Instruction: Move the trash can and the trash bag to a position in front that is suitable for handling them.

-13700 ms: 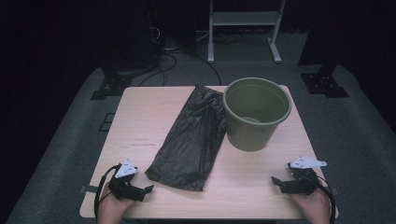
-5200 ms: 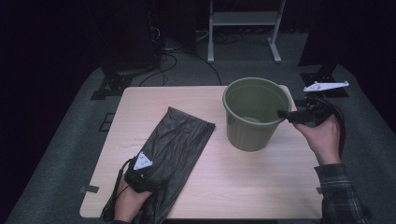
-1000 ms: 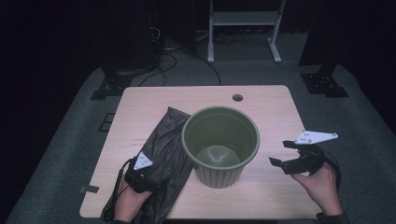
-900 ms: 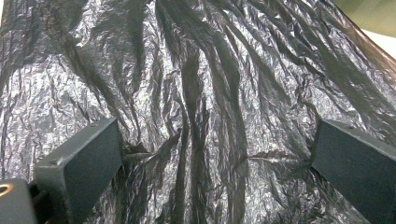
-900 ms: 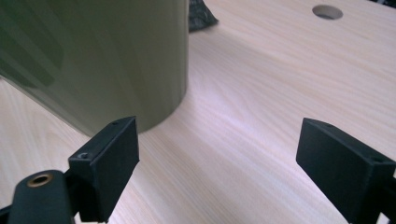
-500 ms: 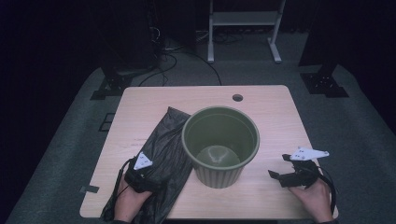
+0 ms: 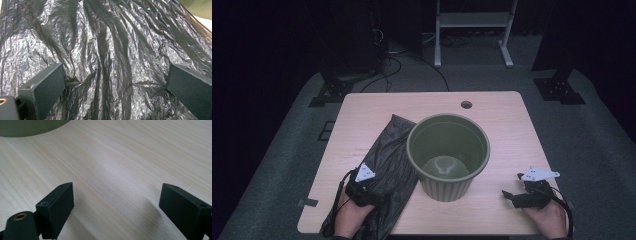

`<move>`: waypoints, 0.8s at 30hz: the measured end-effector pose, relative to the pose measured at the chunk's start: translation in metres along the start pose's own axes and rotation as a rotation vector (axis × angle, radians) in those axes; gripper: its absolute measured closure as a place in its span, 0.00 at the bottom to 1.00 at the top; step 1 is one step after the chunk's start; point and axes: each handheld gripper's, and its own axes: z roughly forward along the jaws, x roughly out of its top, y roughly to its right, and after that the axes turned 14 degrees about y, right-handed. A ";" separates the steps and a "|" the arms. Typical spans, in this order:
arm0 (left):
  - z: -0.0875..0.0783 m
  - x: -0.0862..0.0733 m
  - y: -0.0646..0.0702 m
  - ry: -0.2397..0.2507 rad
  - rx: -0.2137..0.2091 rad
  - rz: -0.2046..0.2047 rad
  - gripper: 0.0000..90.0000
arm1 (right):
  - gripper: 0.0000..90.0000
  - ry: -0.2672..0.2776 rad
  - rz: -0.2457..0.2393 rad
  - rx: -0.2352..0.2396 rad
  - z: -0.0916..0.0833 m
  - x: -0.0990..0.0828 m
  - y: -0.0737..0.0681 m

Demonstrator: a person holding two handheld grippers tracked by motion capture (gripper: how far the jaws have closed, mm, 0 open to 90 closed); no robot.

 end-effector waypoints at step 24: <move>0.001 0.000 0.001 -0.006 -0.006 0.005 0.00 | 0.13 0.003 0.057 0.001 0.003 -0.002 0.008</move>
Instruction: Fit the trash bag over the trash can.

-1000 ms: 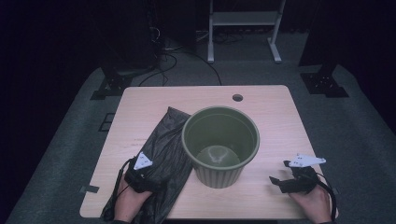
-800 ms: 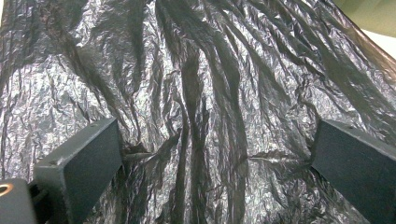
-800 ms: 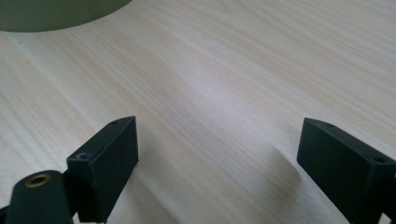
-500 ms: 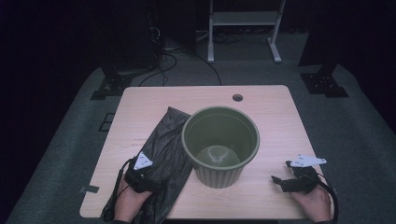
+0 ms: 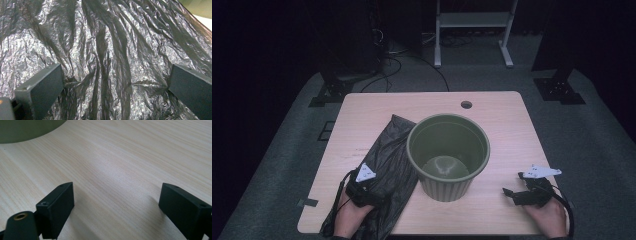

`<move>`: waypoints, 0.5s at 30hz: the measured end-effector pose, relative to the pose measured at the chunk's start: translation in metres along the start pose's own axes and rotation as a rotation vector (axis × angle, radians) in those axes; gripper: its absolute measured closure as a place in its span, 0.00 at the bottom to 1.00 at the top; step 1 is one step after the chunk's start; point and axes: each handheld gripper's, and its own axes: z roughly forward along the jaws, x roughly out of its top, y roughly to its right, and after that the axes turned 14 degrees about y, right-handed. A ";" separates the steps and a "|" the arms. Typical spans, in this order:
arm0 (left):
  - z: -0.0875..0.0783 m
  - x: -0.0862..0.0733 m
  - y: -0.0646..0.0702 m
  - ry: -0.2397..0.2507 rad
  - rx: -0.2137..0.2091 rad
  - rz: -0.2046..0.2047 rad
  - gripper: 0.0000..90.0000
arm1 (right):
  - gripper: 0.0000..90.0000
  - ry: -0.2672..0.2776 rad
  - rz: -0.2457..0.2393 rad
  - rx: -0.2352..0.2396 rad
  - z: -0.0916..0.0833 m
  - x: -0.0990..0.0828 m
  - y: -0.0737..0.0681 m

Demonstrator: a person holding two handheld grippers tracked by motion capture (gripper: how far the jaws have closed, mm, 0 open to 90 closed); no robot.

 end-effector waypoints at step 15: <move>-0.007 -0.001 -0.001 0.061 -0.008 0.003 0.31 | 0.13 0.000 0.000 0.000 0.000 0.000 0.000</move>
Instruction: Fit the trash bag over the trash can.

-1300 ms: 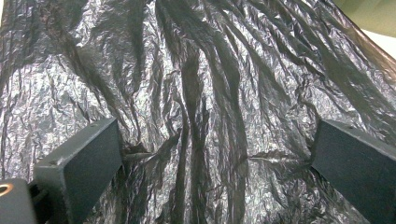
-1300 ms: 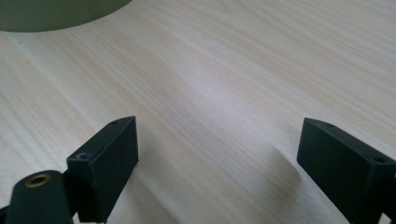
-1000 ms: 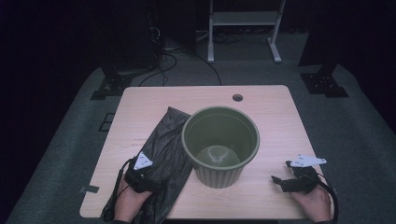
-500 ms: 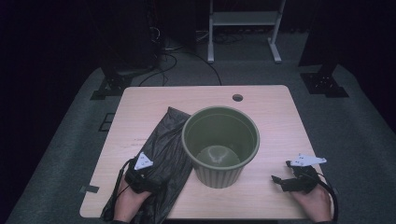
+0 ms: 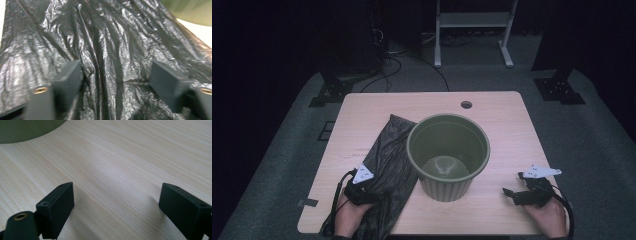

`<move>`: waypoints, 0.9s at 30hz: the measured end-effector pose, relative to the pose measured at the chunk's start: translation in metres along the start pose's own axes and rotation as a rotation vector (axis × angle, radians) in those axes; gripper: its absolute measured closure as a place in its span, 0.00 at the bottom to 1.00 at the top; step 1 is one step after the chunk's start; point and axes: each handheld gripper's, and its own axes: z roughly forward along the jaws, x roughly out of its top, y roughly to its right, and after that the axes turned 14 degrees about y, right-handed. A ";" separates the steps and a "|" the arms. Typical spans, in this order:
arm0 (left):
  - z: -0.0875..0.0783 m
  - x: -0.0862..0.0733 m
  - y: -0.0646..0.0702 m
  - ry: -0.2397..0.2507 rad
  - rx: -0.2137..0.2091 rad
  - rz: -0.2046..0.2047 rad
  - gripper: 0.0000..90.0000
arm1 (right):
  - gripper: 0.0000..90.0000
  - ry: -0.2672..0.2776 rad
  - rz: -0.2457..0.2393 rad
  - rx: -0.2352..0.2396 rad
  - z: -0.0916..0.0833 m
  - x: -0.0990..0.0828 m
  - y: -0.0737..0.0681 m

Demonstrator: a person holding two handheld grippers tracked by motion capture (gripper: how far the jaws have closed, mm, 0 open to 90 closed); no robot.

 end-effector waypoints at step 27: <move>-0.013 0.016 -0.009 0.049 -0.087 -0.045 1.00 | 0.13 0.000 0.002 -0.002 0.000 0.000 0.000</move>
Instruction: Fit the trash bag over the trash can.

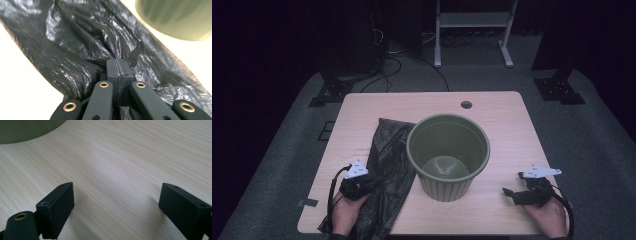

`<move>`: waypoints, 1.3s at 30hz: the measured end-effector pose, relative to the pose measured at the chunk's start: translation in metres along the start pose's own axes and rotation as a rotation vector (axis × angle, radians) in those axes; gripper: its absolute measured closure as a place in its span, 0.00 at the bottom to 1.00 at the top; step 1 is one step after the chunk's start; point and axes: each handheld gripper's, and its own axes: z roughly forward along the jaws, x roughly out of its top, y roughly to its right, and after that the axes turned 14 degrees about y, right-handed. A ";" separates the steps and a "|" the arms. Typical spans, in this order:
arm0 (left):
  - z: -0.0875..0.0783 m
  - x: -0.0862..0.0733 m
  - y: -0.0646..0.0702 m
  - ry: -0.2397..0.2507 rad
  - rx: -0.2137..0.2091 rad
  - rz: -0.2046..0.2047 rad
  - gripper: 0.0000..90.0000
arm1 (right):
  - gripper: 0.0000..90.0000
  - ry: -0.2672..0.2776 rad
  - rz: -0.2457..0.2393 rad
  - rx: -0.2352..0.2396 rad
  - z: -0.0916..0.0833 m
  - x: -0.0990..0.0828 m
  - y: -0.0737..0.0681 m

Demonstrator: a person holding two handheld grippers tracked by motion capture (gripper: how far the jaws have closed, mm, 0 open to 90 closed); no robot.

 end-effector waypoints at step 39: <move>-0.038 0.096 0.033 0.363 -0.345 0.101 1.00 | 0.13 0.000 0.003 -0.006 0.000 0.000 0.000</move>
